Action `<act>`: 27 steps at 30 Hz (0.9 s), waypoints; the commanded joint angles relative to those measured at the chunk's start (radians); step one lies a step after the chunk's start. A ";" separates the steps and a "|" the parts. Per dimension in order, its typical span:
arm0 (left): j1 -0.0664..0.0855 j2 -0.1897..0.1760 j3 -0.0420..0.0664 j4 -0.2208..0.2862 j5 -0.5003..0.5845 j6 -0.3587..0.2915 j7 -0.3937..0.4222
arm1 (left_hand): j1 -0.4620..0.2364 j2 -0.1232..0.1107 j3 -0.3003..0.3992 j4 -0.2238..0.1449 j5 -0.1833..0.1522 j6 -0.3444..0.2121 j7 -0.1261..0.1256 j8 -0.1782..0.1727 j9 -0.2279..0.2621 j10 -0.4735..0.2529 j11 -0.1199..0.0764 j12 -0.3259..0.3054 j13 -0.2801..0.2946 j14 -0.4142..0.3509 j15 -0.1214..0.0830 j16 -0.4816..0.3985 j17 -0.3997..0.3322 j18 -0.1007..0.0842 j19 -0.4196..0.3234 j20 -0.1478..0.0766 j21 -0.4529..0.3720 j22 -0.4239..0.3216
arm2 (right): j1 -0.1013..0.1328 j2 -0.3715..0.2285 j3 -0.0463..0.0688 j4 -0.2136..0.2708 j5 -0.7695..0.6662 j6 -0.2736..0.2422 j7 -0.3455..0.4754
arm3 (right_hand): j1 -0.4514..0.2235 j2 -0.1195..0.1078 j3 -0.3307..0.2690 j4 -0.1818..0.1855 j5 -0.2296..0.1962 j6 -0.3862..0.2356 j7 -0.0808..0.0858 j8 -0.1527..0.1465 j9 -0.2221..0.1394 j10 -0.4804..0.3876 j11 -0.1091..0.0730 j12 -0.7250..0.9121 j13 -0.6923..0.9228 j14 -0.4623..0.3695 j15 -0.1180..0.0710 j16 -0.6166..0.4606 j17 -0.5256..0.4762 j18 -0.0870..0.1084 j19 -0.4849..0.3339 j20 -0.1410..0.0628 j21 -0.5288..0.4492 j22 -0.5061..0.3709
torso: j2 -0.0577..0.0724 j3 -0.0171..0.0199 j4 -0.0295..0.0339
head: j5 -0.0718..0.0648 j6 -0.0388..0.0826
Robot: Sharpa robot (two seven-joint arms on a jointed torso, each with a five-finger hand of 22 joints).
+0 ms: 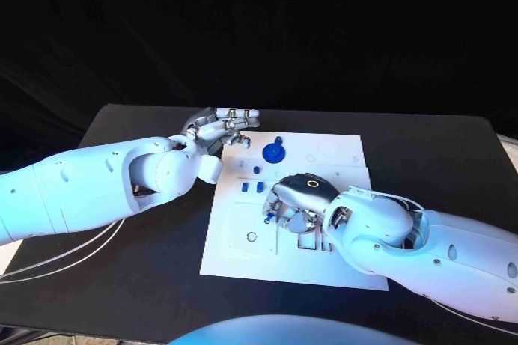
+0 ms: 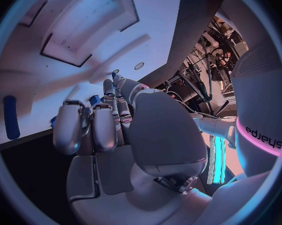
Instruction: Assemble the parts on the task board
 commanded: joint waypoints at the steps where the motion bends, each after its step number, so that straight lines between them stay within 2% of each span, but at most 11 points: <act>1: 0.000 0.002 0.001 0.003 0.005 0.022 0.001 | -0.002 0.011 -0.006 0.002 0.004 -0.004 0.000 0.006 -0.001 -0.009 -0.001 0.006 0.001 -0.007 -0.002 -0.003 -0.001 0.019 -0.008 0.000 -0.003 -0.001 | -0.003 0.005 0.000 -0.002 -0.013 0.025 0.005 | -0.004 0.005 0.004 -0.004 0.004 -0.002 0.007 0.006 0.001 0.020 -0.012 -0.005 0.000 0.051 -0.003 0.005 -0.001 0.007 0.004 0.000 0.003 -0.002 | 0.000 -0.0002 -0.0002 | 0.002 -0.003; 17: 0.000 0.002 0.001 -0.001 0.005 0.027 -0.008 | -0.003 0.011 -0.008 0.002 0.003 -0.006 0.000 0.006 -0.001 -0.011 0.000 0.007 0.001 -0.010 -0.002 -0.006 -0.007 0.019 -0.009 0.000 -0.005 -0.002 | -0.007 0.015 -0.001 -0.007 -0.024 0.071 -0.016 | -0.008 0.006 0.005 -0.004 0.005 -0.002 0.008 0.005 0.001 0.021 -0.011 -0.006 0.000 0.051 -0.002 0.006 0.000 0.007 0.004 0.000 0.003 -0.002 | -0.001 -0.0004 -0.0009 | 0.005 -0.007; 27: 0.000 0.002 0.001 0.000 0.005 0.034 -0.014 | -0.005 0.011 -0.010 0.002 0.003 -0.008 0.001 0.006 -0.001 -0.013 0.000 0.008 0.001 -0.013 -0.001 -0.009 -0.011 0.019 -0.010 0.000 -0.007 -0.003 | -0.010 0.044 -0.003 -0.020 -0.047 0.102 -0.046 | -0.025 0.001 0.001 -0.004 0.002 -0.006 0.009 0.000 0.003 0.016 -0.009 -0.011 -0.004 0.050 0.000 0.004 -0.004 0.008 0.002 0.003 -0.001 -0.007 | 0.000 -0.0007 0.0004 | 0.003 -0.007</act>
